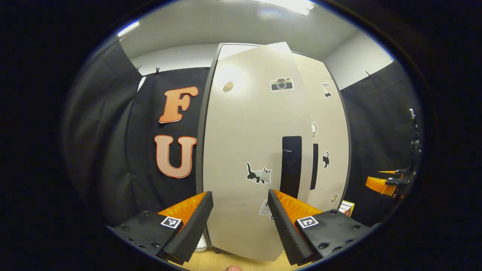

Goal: Grab one shoe with the right hand and put it into the shoe cabinet, grab the other shoe with the left hand and put it into the shoe cabinet; then close the right door with the right hand and the left door with the left hand.

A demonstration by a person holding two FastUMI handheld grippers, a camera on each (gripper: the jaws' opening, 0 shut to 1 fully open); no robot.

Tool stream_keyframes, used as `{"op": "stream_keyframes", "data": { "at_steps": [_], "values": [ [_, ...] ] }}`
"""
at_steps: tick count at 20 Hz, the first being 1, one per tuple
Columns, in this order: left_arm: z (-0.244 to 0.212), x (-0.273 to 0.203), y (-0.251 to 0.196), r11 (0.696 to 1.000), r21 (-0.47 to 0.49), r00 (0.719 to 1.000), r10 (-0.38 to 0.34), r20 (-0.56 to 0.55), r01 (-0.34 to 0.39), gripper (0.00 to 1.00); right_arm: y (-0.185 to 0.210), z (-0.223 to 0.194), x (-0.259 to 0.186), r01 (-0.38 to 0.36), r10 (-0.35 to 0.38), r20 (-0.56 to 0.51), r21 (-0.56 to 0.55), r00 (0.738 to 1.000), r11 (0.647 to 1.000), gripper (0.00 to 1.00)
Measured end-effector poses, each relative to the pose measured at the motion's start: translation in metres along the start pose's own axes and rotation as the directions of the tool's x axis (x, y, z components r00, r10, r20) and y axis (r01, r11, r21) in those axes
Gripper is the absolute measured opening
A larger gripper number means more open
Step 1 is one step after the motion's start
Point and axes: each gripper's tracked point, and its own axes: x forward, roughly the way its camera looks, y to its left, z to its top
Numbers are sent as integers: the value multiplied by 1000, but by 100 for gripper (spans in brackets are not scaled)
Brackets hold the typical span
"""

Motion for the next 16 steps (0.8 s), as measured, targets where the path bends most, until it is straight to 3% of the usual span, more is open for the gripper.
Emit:
{"op": "stream_keyframes", "data": {
  "at_steps": [2, 3, 4, 5, 6, 7, 8, 15, 16],
  "values": [
    [-3, 9, -16, 999, -9, 999, -37, -7, 37, 99, -6, 0, -1, 10, -10, 1, -2, 1000, 1000, 92],
    [-4, 16, -22, 999, -3, 999, -48, -12, 48, 93, -9, 0, -3, 14, -14, -3, -1, 1000, 1000, 92],
    [-7, 24, -26, 999, 7, 998, -53, -20, 53, 99, -11, 0, -2, 15, -15, -6, 1, 1000, 1000, 92],
    [-10, 30, -30, 998, 19, 998, -54, -30, 54, 92, -13, -1, -3, 18, -18, -7, 2, 1000, 1000, 92],
    [-6, 35, -29, 998, 38, 999, -44, -15, 44, 96, -15, -1, -2, 21, -21, -8, 2, 1000, 1000, 92],
    [-7, 39, -30, 998, 49, 999, -39, -16, 40, 93, -17, -1, -3, 26, -26, -7, -1, 1000, 1000, 92],
    [-7, 44, -33, 998, 47, 999, -42, -10, 42, 96, -20, 0, -2, 30, -30, -7, -5, 1000, 1000, 92],
    [-19, 85, -45, 999, -11, 998, -48, -40, 48, 93, -25, -2, 1, 26, -26, -19, -1, 999, 1000, 92],
    [-21, 88, -45, 998, -27, 998, -49, -42, 48, 98, -25, -2, 2, 23, -23, -20, -3, 1000, 1000, 92]
  ]
}}
